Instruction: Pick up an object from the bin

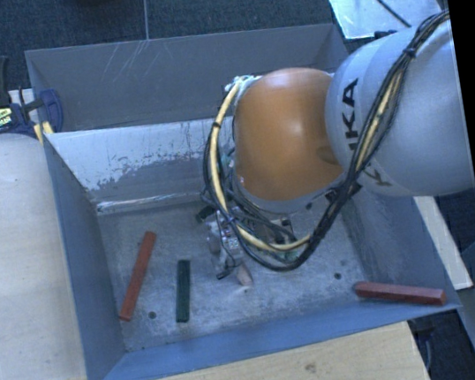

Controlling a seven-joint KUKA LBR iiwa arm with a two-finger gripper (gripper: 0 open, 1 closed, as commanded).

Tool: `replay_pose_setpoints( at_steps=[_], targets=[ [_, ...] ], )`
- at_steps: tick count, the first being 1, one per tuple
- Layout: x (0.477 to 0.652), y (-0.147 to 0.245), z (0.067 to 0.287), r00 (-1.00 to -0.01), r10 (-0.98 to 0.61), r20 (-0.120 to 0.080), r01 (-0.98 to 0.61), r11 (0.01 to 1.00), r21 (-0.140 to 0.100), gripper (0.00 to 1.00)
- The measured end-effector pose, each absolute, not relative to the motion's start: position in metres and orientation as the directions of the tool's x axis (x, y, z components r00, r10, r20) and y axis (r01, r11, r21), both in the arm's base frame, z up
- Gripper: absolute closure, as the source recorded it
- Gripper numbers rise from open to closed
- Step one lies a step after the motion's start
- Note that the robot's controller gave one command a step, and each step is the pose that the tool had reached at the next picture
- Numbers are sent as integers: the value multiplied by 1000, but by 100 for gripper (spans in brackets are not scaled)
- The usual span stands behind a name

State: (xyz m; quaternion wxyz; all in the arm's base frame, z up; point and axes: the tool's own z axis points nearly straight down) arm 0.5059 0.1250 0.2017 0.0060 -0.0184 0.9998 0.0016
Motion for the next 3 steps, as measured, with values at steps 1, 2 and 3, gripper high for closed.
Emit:
replay_pose_setpoints(
  at_steps=[1, 2, 3],
  targets=[
    [522, 118, 164, -997, 75, 1, 75, 997, 0, 100],
    [521, 72, 132, -946, 325, 1, 325, 946, -2, 100],
    [507, 14, 124, -903, 429, 0, 429, 903, -3, 100]
  ],
)
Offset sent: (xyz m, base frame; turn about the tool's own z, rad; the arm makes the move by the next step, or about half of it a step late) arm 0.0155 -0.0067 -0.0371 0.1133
